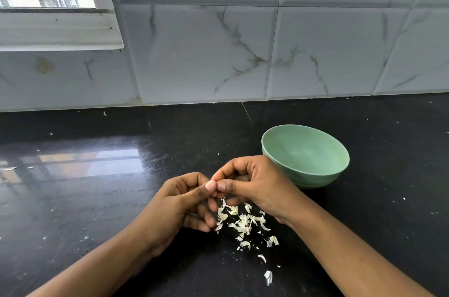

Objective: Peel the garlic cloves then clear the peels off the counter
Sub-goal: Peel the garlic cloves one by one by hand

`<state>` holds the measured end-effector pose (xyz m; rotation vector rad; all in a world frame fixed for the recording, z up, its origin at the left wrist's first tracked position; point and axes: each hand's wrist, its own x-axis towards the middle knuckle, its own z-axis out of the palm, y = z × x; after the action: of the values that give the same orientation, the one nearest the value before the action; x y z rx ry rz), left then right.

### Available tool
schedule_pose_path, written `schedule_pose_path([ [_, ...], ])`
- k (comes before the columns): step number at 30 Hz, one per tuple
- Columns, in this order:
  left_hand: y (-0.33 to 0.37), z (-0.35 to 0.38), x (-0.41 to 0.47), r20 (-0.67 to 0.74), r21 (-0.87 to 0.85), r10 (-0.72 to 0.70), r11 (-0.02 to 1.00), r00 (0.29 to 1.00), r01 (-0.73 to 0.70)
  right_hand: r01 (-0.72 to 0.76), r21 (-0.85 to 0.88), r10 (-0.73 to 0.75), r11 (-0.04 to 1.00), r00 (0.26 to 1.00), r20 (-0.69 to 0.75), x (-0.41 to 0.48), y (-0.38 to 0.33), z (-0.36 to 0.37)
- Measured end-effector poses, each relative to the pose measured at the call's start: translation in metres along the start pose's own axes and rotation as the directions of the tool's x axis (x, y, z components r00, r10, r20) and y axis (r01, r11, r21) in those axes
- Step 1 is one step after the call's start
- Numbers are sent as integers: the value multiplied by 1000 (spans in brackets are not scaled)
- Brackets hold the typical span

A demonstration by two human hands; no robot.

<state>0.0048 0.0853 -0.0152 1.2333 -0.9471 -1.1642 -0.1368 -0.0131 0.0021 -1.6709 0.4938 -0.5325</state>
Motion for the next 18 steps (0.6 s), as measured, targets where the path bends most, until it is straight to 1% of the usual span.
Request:
schedule_pose_path([
  [5, 2, -1, 0, 48, -62, 12, 998, 999, -9, -25, 100, 23, 995, 1000, 16, 0, -2, -3],
  [9, 4, -2, -1, 24, -38, 27, 999, 999, -27, -39, 131, 37, 991, 999, 17, 0, -2, -5],
  [12, 4, -3, 0, 4, 11, 35, 999, 999, -35, -16, 59, 15, 998, 999, 29, -1, -1, -2],
  [15, 4, -3, -1, 11, 41, 30, 999, 999, -31, 29, -73, -31, 997, 999, -21, 1, 1, -1],
  [18, 4, -2, -1, -8, 59, 51, 997, 999, -51, 65, -92, -69, 994, 997, -44, 1, 2, -1],
])
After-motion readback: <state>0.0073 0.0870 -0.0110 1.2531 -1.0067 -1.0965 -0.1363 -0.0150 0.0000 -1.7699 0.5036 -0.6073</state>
